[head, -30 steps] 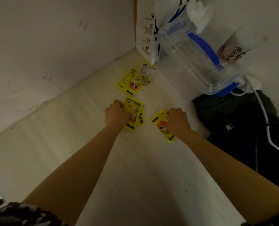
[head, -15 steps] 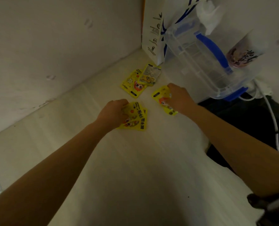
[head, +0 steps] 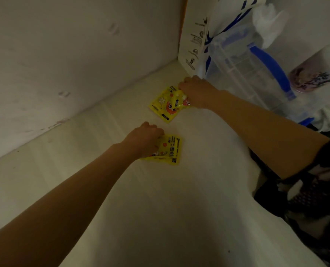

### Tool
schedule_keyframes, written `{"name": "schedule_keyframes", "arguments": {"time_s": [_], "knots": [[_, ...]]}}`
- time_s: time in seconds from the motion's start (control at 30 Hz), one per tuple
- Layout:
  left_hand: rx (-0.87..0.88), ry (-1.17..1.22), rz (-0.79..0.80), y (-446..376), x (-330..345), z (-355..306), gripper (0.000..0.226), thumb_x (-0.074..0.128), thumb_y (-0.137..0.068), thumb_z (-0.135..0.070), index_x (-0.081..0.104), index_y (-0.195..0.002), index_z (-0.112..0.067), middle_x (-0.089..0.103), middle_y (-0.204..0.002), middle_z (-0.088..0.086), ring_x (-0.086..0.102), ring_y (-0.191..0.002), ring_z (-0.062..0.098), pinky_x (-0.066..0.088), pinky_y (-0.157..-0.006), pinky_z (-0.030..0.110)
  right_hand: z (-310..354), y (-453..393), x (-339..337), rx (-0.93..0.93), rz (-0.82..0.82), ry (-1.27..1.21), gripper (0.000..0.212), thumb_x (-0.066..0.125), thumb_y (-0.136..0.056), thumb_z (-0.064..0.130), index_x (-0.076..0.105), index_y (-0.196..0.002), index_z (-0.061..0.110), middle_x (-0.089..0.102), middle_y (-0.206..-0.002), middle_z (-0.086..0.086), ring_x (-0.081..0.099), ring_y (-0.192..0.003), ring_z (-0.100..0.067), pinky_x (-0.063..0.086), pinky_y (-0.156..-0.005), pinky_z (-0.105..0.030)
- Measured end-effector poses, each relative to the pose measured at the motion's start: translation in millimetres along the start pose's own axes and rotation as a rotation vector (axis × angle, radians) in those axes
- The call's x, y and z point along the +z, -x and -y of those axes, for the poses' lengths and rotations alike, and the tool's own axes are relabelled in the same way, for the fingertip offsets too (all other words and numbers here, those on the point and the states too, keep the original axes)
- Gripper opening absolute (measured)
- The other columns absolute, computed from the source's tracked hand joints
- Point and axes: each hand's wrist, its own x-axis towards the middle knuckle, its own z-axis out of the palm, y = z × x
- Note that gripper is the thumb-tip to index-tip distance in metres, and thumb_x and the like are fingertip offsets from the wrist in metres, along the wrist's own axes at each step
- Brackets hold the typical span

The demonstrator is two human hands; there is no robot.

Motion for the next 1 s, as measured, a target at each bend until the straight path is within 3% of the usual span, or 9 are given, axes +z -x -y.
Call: {"name": "schedule_keyframes", "arguments": {"time_s": [0.17, 0.27, 0.33, 0.5, 0.67, 0.87, 1.0], "knots": [[0.069, -0.038, -0.052, -4.8, 2.2, 4.3, 0.055, 0.069, -0.08, -0.023, 0.051, -0.132, -0.018, 0.042, -0.137, 0.003, 0.035, -0.123, 0.024, 0.044, -0.097, 0.039, -4.0, -19.1, -5.1, -0.058, 0.08, 0.037, 0.05, 0.066, -0.083, 0.014, 0.046, -0.127, 0.002, 0.039, -0.139, -0.013, 0.033, -0.129, -0.036, 0.043, -0.096, -0.046], [0.072, -0.024, -0.028, -7.3, 2.9, 6.2, 0.058, 0.069, -0.081, -0.022, 0.048, -0.134, -0.018, 0.043, -0.14, 0.001, 0.035, -0.128, 0.023, 0.04, -0.099, 0.036, -6.2, -23.7, -3.1, -0.048, 0.135, 0.023, 0.031, 0.063, -0.085, 0.014, 0.046, -0.11, 0.007, 0.049, -0.114, -0.01, 0.035, -0.125, -0.035, 0.041, -0.085, -0.038], [0.071, -0.024, -0.028, -7.4, 2.7, 6.3, 0.056, 0.07, -0.081, -0.024, 0.049, -0.132, -0.019, 0.047, -0.134, 0.001, 0.038, -0.124, 0.023, 0.04, -0.094, 0.034, -7.8, -23.6, 0.1, -0.034, 0.147, 0.041, 0.037, 0.061, -0.087, 0.018, 0.044, -0.119, 0.007, 0.052, -0.12, -0.011, 0.032, -0.129, -0.036, 0.039, -0.085, -0.039], [0.062, -0.072, -0.069, -4.3, 1.0, 3.5, 0.045, 0.067, -0.081, -0.024, 0.052, -0.123, -0.017, 0.051, -0.115, 0.005, 0.049, -0.105, 0.023, 0.036, -0.077, 0.029, -12.6, -19.0, 3.5, -0.014, 0.095, 0.083, 0.053, 0.058, -0.089, 0.024, 0.037, -0.134, 0.006, 0.042, -0.14, -0.014, 0.019, -0.142, -0.032, 0.028, -0.107, -0.05], [0.032, 0.059, -0.069, 3.2, 2.3, 6.3, 0.044, 0.069, -0.08, -0.021, 0.052, -0.121, -0.013, 0.044, -0.104, 0.003, 0.055, -0.095, 0.025, 0.042, -0.071, 0.031, -13.8, -5.9, 5.9, -0.009, 0.082, 0.089, 0.062, 0.064, -0.084, 0.034, 0.038, -0.134, 0.007, 0.044, -0.129, -0.018, 0.042, -0.123, -0.035, 0.036, -0.099, -0.046], [-0.017, 0.162, -0.09, 12.2, 5.8, 10.1, 0.039, 0.07, -0.079, -0.017, 0.053, -0.114, -0.01, 0.037, -0.099, -0.001, 0.056, -0.091, 0.027, 0.044, -0.069, 0.033, -17.0, 14.0, 13.2, 0.042, 0.031, 0.006, 0.055, 0.057, -0.09, 0.029, 0.032, -0.135, 0.01, 0.047, -0.121, -0.019, 0.05, -0.109, -0.035, 0.037, -0.094, -0.046], [-0.081, 0.246, -0.14, 18.9, 8.7, 17.6, 0.031, 0.069, -0.081, -0.013, 0.054, -0.108, -0.006, 0.041, -0.102, 0.003, 0.056, -0.091, 0.026, 0.046, -0.07, 0.032, -17.4, 24.3, 9.7, 0.021, 0.098, -0.199, 0.053, 0.064, -0.086, 0.02, 0.036, -0.128, 0.004, 0.053, -0.105, -0.018, 0.053, -0.09, -0.029, 0.045, -0.075, -0.037]]}}
